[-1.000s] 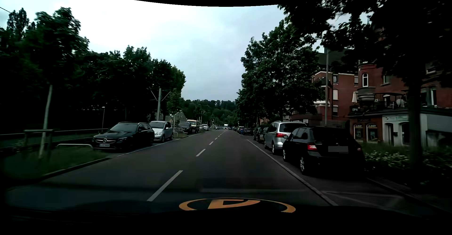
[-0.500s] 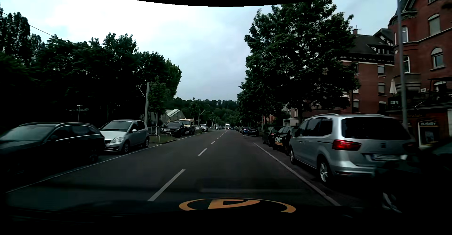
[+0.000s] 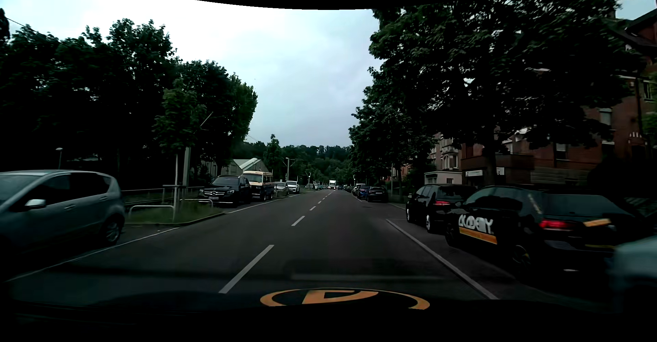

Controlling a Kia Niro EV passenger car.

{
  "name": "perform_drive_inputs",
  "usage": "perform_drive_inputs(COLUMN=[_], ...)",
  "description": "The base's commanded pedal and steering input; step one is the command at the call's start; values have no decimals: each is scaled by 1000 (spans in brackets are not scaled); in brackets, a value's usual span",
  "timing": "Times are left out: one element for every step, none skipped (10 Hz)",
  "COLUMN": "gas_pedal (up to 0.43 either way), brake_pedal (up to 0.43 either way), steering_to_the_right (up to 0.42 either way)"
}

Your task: Follow the waypoints while adhering to traffic rules and regulations

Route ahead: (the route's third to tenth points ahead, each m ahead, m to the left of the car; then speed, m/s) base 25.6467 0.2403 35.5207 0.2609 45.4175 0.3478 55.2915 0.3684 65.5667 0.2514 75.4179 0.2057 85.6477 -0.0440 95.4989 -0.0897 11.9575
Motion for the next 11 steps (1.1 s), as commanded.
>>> perform_drive_inputs(gas_pedal=[98, 98, 98, 98, 98, 98, 98, 98, 98, 98, 98], brake_pedal=[0, 0, 0, 0, 0, 0, 0, 0, 0, 0, 0], steering_to_the_right=[-7, -4, 4, 4, 3, 4, 4, 4, 4, 4, 4])
